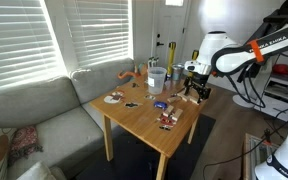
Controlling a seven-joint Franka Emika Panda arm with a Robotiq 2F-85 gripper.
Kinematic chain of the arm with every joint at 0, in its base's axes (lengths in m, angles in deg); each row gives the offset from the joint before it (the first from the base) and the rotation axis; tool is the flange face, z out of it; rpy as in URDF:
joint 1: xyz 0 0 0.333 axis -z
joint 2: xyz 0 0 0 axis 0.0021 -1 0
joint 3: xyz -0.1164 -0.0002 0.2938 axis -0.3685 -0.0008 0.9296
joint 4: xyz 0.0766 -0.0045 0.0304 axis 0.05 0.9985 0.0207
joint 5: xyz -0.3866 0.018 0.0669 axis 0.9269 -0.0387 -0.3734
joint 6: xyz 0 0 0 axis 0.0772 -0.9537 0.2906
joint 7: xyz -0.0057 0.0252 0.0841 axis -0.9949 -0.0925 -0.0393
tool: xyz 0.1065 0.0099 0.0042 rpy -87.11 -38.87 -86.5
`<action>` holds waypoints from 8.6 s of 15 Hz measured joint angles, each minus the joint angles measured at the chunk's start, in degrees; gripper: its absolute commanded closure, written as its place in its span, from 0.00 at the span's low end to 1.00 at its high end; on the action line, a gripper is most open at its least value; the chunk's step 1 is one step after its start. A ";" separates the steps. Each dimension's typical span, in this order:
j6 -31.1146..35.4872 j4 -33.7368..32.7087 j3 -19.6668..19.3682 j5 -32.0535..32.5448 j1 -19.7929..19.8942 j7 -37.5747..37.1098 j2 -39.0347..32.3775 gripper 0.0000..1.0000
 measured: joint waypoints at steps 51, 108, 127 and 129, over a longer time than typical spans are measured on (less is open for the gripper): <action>-5.02 0.00 0.67 0.57 1.10 7.21 1.19 0.41; -6.72 -13.61 9.66 -4.06 -5.70 12.66 -5.83 0.00; -4.44 -11.01 2.69 -4.62 -0.62 11.88 -5.98 0.00; -4.44 -10.90 2.02 -4.85 -0.48 12.68 -6.56 0.00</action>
